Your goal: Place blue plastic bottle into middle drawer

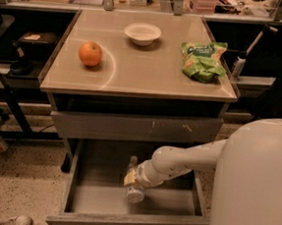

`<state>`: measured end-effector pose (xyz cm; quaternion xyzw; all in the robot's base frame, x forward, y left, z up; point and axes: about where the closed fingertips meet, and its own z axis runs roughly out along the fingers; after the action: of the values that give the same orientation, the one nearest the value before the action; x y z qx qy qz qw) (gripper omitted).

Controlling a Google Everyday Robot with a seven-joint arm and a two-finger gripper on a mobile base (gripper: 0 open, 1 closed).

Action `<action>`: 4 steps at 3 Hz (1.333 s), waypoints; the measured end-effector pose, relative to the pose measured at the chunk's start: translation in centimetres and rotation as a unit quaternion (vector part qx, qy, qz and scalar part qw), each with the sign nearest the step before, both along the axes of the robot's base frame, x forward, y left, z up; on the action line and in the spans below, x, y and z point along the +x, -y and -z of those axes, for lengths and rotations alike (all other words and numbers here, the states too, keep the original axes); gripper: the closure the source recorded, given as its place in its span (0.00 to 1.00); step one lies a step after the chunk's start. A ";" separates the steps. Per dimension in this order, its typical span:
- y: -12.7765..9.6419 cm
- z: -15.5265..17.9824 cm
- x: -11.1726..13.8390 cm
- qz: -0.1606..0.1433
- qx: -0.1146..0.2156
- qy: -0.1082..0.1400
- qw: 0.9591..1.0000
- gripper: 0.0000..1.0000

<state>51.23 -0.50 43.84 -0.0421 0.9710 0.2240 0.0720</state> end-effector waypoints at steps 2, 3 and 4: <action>1.2 5.3 0.5 0.030 0.005 -0.034 0.999 1.00; 1.2 5.6 0.5 0.031 0.006 -0.036 0.999 0.84; 1.2 5.6 0.5 0.031 0.006 -0.037 0.999 0.60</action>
Offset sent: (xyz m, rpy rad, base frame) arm 0.0078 -0.0205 -0.0791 0.0234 0.1038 -0.0931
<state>51.68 -1.68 38.25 -0.0033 0.9725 0.2288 0.0437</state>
